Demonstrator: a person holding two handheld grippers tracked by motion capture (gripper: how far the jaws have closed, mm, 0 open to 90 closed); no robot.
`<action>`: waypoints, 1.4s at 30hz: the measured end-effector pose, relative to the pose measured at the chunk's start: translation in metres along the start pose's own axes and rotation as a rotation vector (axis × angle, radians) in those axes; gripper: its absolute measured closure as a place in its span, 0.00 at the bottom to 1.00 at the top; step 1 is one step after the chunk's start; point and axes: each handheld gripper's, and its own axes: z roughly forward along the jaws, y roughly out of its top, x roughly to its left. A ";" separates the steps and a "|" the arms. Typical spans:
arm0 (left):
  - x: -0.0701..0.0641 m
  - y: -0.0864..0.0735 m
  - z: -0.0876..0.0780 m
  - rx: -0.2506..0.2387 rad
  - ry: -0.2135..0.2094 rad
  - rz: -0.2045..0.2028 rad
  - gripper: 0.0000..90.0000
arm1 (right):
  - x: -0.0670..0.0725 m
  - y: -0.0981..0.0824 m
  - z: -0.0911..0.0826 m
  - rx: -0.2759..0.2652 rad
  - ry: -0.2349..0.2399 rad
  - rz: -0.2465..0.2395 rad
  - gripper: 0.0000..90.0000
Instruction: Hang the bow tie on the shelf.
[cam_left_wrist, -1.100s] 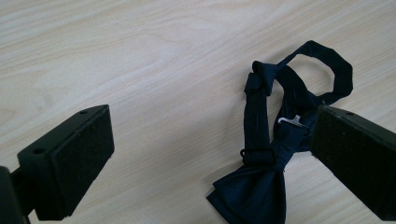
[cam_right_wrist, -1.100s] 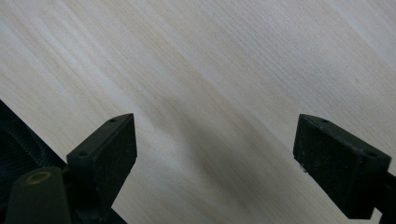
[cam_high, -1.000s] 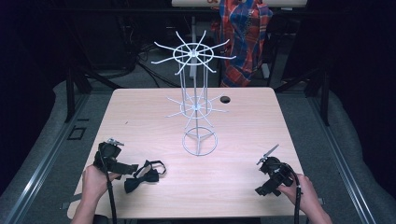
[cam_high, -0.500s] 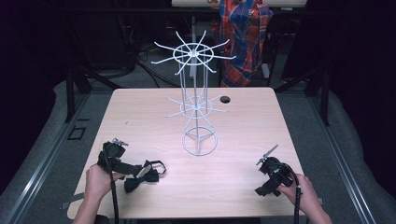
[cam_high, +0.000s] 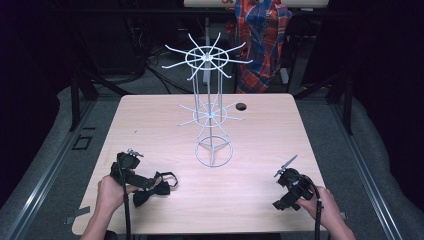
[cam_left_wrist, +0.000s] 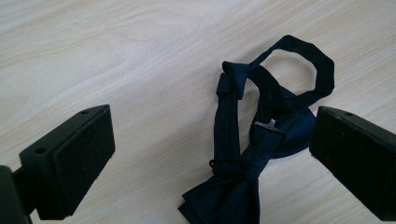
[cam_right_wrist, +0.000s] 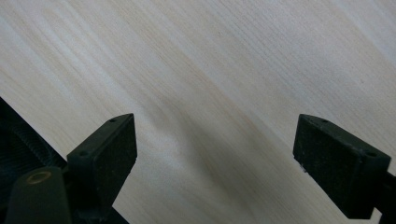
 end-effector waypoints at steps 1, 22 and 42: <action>0.001 0.000 0.000 0.002 0.001 -0.002 0.00 | -0.001 0.000 -0.001 0.010 -0.001 -0.008 0.15; 0.005 0.005 0.011 0.020 -0.011 -0.045 0.00 | 0.000 0.001 0.001 0.009 0.002 0.002 0.15; -0.006 0.023 0.028 0.051 -0.017 -0.012 0.08 | 0.000 0.001 0.001 0.015 0.001 0.000 0.15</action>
